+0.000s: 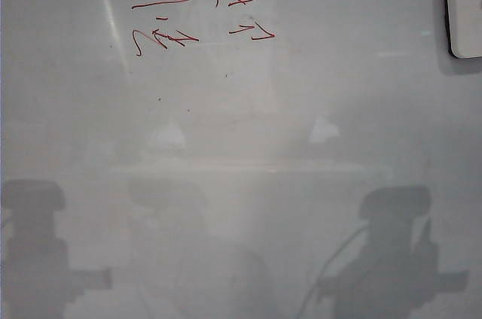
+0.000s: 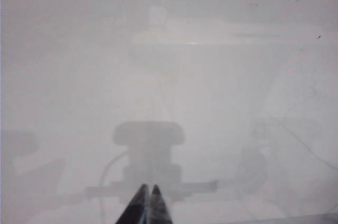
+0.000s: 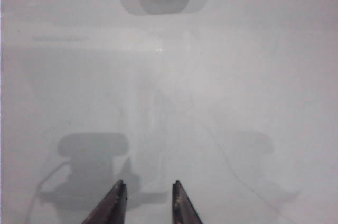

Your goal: Grab the whiteboard eraser that is attached to the surface of the whiteboard and use it to clean the writing on the whiteboard.

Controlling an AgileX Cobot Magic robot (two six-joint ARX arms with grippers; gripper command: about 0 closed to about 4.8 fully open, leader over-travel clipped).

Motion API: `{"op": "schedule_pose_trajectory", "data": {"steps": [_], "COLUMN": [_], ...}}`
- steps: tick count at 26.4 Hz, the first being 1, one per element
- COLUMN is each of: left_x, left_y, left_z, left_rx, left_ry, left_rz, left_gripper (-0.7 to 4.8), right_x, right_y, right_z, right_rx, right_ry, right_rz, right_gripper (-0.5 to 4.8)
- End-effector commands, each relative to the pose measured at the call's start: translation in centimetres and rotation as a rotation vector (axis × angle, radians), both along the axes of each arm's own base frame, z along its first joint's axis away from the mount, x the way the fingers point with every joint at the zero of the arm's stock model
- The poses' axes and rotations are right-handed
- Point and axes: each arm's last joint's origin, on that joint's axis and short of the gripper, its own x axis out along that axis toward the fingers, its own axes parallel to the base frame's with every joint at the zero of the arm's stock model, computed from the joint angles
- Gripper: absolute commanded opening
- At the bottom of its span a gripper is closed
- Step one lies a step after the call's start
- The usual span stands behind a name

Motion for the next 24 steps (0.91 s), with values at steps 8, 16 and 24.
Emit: {"op": "schedule_pose_trajectory", "data": {"steps": [8, 16, 24], "left_x": [0.0, -0.2, -5.4], "left_y": [0.0, -0.3, -1.6], "left_z": [0.2, 2.0, 13.1], "left_rx": [0.0, -0.223, -0.277], "left_ry": [-0.01, -0.091, -0.275], "left_rz": [0.0, -0.103, -0.611], "left_gripper": [-0.05, -0.05, -0.05], "right_x": [0.0, -0.3, -5.0], "right_y": [0.0, 0.3, 1.5], "right_z": [0.0, 2.3, 12.6], "right_rx": [0.0, 0.237, 0.569], "right_ry": [-0.013, -0.146, -0.239], "right_rz": [-0.003, 0.116, 0.622], "right_gripper": [1.31, 1.24, -0.03]}}
